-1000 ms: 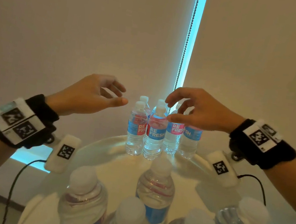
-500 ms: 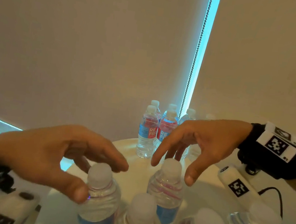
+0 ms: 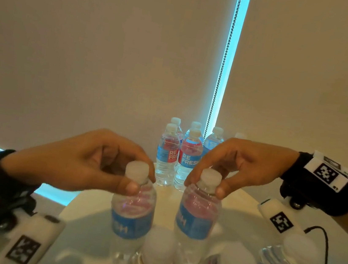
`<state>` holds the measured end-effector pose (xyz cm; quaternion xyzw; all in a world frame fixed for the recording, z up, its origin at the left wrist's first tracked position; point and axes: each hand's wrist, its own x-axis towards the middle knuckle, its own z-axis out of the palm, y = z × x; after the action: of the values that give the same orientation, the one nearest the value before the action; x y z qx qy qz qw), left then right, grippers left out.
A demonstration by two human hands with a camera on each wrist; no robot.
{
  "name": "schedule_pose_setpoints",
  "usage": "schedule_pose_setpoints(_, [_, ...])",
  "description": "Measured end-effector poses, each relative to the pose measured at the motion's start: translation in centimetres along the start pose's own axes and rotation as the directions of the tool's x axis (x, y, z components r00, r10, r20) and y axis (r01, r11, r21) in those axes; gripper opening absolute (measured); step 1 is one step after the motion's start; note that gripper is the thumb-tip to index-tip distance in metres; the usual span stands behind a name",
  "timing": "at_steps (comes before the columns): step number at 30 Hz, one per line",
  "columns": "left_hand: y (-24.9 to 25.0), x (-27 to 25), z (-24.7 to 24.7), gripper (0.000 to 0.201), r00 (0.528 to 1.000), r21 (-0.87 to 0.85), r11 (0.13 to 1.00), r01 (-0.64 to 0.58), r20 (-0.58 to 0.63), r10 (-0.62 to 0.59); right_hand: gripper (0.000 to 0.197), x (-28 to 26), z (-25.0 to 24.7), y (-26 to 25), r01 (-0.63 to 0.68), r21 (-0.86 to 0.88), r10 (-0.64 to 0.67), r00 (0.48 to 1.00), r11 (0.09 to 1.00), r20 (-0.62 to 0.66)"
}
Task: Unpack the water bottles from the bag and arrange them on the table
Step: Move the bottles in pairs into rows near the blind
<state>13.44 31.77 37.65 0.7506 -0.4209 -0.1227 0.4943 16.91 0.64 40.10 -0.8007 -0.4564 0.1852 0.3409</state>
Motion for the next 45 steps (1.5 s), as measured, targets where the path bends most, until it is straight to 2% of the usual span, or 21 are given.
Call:
schedule_pose_setpoints(3, [0.2, 2.8, 0.0, 0.029, 0.998, 0.035, 0.999, -0.02, -0.05, 0.022, 0.04, -2.0, -1.5, 0.6, -0.035, -0.009, 0.033, 0.985, 0.999, -0.167])
schedule_pose_setpoints(6, [0.5, 6.2, 0.1, 0.029, 0.995, 0.087, 0.995, -0.051, -0.079, 0.058, 0.036, -3.7, -2.7, 0.9, -0.081, -0.019, 0.07, 0.941, 0.997, -0.331])
schedule_pose_setpoints(10, [0.2, 10.4, 0.4, 0.029, 0.988, 0.174, 0.983, -0.062, -0.127, 0.085, 0.028, -4.9, -3.3, 1.5, -0.178, 0.028, 0.169, 0.86, 0.984, -0.482])
schedule_pose_setpoints(14, [-0.2, 14.2, 1.3, 0.025, 0.963, 0.438, 0.897, -0.06, -0.213, 0.168, 0.036, -5.3, -3.5, 2.8, -0.289, 0.059, 0.266, 0.759, 0.956, -0.594])
schedule_pose_setpoints(18, [-0.9, 17.4, 1.9, 0.032, 0.962, 0.615, 0.787, -0.047, -0.185, 0.201, 0.02, -5.2, -3.6, 4.0, -0.383, 0.05, 0.321, 0.688, 0.922, -0.651])
schedule_pose_setpoints(23, [-2.5, 20.1, 2.2, 0.041, 0.98, 0.715, 0.699, 0.024, -0.155, 0.126, 0.017, -4.9, -3.6, 5.4, -0.443, 0.058, 0.351, 0.617, 0.895, -0.705])
schedule_pose_setpoints(28, [-3.8, 21.5, 2.3, 0.047, 0.977, 0.798, 0.589, 0.125, -0.202, 0.067, 0.023, -4.2, -3.2, 6.6, -0.49, 0.017, 0.351, 0.599, 0.872, -0.72])
schedule_pose_setpoints(32, [-4.5, 22.2, 2.3, 0.046, 0.972, 0.805, 0.574, 0.15, -0.225, 0.062, 0.028, -3.9, -3.1, 7.2, -0.504, 0.01, 0.353, 0.59, 0.864, -0.727])
schedule_pose_setpoints(39, [-5.0, 22.4, 2.6, 0.05, 0.972, 0.785, 0.602, 0.147, -0.227, 0.058, 0.024, -4.1, -2.7, 7.1, -0.51, 0.016, 0.347, 0.563, 0.86, -0.75])
schedule_pose_setpoints(45, [-4.4, 21.5, 2.6, 0.056, 0.974, 0.776, 0.617, 0.131, -0.216, 0.065, 0.035, -4.1, -2.3, 7.1, -0.539, 0.026, 0.359, 0.524, 0.842, -0.772])
